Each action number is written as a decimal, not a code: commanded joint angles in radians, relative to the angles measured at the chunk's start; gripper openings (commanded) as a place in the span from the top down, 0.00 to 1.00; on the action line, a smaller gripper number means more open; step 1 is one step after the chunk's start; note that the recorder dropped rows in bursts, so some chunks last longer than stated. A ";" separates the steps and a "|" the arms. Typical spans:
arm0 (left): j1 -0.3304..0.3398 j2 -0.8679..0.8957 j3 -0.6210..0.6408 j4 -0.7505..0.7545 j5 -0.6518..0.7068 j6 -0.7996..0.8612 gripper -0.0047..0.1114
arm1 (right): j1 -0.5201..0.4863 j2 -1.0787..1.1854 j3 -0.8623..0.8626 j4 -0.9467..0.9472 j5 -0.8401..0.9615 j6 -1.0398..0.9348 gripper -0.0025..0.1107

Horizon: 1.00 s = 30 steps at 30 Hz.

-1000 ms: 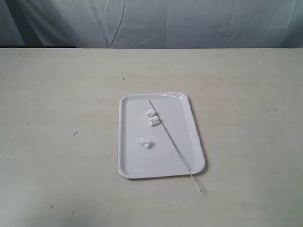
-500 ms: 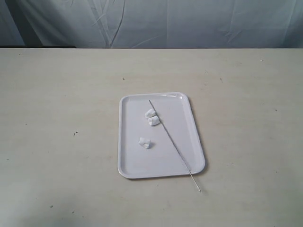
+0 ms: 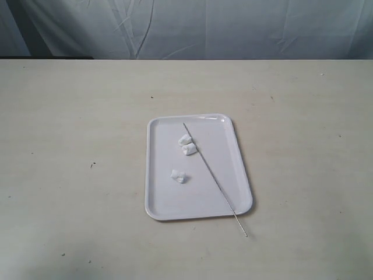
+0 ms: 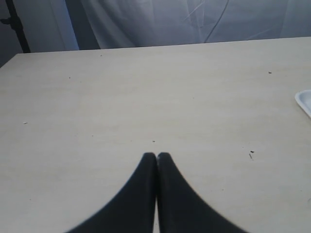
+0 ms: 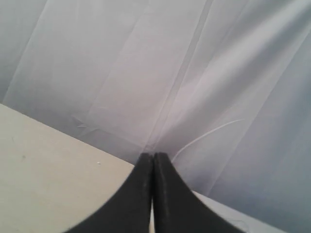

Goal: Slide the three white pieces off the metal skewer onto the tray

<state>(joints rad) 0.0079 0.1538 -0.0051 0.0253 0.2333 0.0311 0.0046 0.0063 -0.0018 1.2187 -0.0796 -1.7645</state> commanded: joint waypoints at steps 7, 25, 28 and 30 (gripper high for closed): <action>0.000 -0.009 0.005 0.005 -0.002 0.007 0.96 | -0.005 -0.006 0.002 -0.902 0.060 1.518 0.98; 0.000 -0.009 0.005 0.013 -0.001 0.007 0.96 | -0.005 -0.006 0.002 -1.219 0.403 1.754 0.98; 0.000 -0.009 0.005 0.013 -0.001 0.007 0.96 | -0.005 -0.006 0.002 -1.224 0.401 1.765 0.98; 0.000 -0.009 0.005 0.013 -0.001 0.007 0.96 | -0.005 -0.006 0.002 -1.224 0.401 1.765 0.98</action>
<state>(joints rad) 0.0079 0.1538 -0.0051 0.0321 0.2333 0.0371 0.0046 0.0044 0.0006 0.0000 0.3225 -0.0079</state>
